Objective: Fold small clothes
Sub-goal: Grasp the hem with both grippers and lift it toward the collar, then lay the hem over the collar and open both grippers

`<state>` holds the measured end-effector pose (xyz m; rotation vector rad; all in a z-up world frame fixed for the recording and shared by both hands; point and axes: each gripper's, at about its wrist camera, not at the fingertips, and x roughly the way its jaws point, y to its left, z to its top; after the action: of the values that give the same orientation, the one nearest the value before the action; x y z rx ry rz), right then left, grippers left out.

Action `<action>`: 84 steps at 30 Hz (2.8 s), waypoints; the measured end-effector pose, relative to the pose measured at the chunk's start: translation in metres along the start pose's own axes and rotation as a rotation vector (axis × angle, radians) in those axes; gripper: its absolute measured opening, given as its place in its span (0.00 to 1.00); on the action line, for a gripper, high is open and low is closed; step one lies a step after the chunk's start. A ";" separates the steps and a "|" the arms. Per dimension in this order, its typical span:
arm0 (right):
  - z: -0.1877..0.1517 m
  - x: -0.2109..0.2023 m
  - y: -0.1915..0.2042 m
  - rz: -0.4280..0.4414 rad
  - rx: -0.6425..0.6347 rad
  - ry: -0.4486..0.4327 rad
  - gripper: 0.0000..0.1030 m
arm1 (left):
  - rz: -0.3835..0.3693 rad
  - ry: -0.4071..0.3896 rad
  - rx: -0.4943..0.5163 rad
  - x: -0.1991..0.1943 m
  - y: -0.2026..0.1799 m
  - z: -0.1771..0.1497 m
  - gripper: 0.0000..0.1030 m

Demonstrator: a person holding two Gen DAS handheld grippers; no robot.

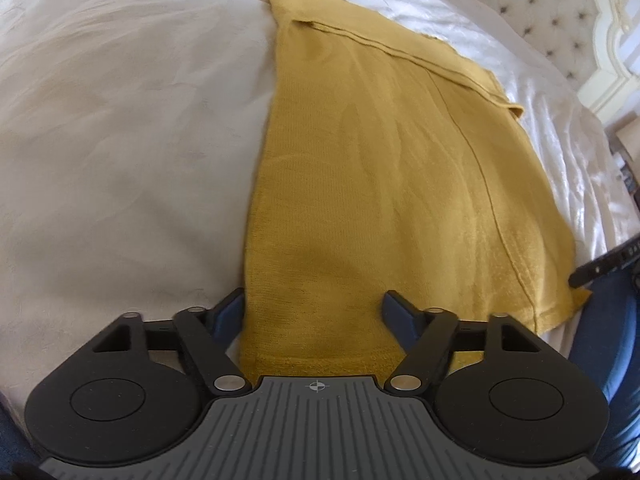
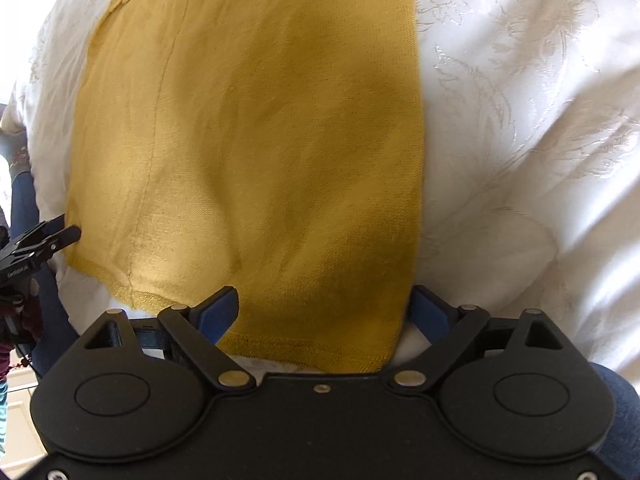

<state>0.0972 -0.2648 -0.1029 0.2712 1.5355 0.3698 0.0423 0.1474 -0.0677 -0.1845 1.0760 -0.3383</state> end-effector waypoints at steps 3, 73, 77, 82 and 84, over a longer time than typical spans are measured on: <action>-0.002 -0.002 0.000 0.003 0.007 -0.002 0.67 | 0.008 -0.022 -0.044 -0.003 0.007 -0.001 0.41; 0.151 -0.076 -0.036 -0.083 -0.041 -1.035 0.61 | 0.161 -0.511 0.111 0.063 -0.048 0.227 0.46; 0.137 -0.058 0.011 -0.158 -0.270 -0.951 0.57 | 0.127 -0.419 0.234 0.077 -0.076 0.198 0.46; 0.134 -0.029 0.037 -0.214 -0.399 -0.853 0.55 | 0.116 -0.315 0.275 0.103 -0.081 0.188 0.46; 0.141 -0.022 0.036 -0.234 -0.408 -0.817 0.55 | 0.118 -0.296 0.276 0.112 -0.078 0.194 0.46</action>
<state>0.2355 -0.2322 -0.0651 -0.0831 0.6559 0.3207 0.2480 0.0311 -0.0460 0.0747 0.7348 -0.3374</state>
